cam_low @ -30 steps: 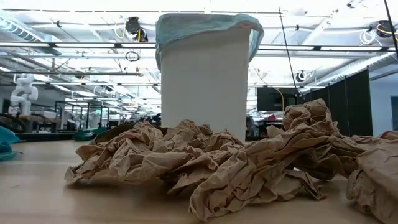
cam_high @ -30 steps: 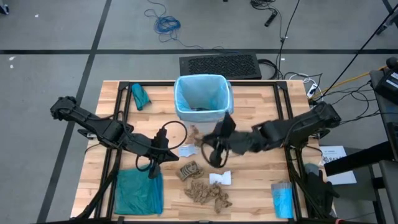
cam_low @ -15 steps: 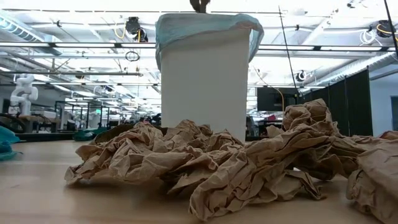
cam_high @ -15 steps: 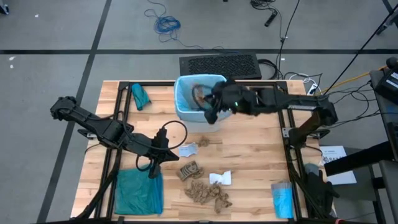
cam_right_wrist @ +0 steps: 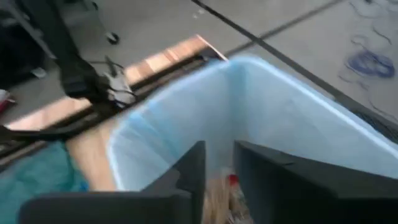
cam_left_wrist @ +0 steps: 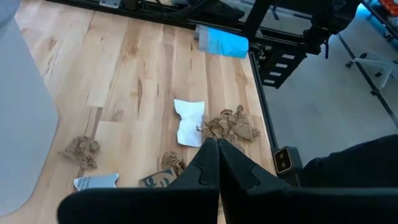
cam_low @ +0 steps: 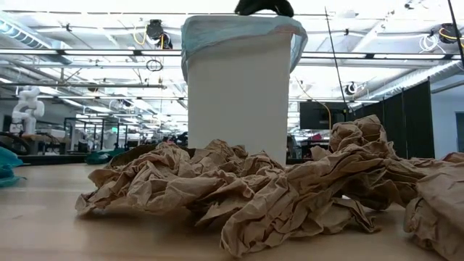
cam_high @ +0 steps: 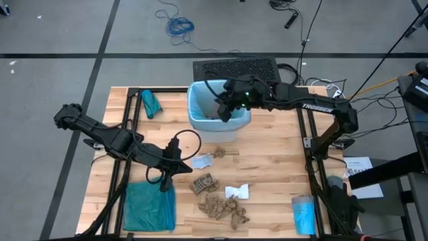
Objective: Place trash/remove bag and relplace
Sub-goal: Put the brown paper napkin into the white trash bin
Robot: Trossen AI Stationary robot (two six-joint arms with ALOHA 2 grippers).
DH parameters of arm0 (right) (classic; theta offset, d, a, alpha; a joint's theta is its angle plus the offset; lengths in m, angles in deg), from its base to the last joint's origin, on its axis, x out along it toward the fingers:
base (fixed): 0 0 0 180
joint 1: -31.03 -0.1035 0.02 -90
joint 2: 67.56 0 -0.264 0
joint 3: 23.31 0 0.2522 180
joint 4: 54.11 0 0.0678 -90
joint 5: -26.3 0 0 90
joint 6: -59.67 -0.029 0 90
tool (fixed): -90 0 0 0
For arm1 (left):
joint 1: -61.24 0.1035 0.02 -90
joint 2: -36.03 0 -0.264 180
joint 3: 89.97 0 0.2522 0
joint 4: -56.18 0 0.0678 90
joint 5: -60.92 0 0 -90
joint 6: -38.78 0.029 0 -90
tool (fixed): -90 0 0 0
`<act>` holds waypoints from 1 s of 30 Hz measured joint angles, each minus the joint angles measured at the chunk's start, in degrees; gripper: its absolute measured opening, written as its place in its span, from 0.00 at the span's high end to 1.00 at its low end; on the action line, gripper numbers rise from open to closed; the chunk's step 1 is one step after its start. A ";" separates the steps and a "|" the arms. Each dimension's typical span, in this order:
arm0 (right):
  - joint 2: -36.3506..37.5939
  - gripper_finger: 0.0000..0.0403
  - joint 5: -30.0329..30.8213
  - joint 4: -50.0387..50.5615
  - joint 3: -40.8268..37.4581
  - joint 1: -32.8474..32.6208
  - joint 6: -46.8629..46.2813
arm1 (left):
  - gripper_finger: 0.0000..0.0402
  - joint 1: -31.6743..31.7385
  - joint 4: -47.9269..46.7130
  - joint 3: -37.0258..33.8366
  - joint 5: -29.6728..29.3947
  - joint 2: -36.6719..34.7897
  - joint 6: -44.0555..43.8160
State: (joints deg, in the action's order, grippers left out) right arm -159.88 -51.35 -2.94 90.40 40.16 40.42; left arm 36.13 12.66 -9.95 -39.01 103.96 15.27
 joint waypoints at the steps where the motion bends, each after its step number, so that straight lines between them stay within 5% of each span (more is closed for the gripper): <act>1: 0.05 0.73 -0.67 -0.61 -0.01 -0.13 0.02 | 1.00 0.00 0.00 0.00 0.02 -0.31 0.00; 7: 1.30 0.59 -4.09 -0.67 0.01 -2.67 0.35 | 1.00 0.00 0.19 0.00 -3.16 -4.84 1.20; 13: 5.16 0.59 -4.73 -0.11 0.01 -10.89 2.41 | 1.00 0.49 1.14 0.07 -9.53 -13.12 5.65; 23: 8.88 0.64 13.47 11.99 0.01 -21.94 -0.79 | 1.00 5.01 5.43 0.07 -13.52 -19.93 16.45; 30: 10.52 0.64 16.39 10.71 0.01 -24.39 -5.24 | 1.00 9.66 5.03 0.07 -19.76 -21.23 18.34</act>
State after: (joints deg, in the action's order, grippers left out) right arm -149.36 -34.96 7.78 90.41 15.77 35.18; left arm 45.79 17.69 -9.89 -58.78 82.73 33.61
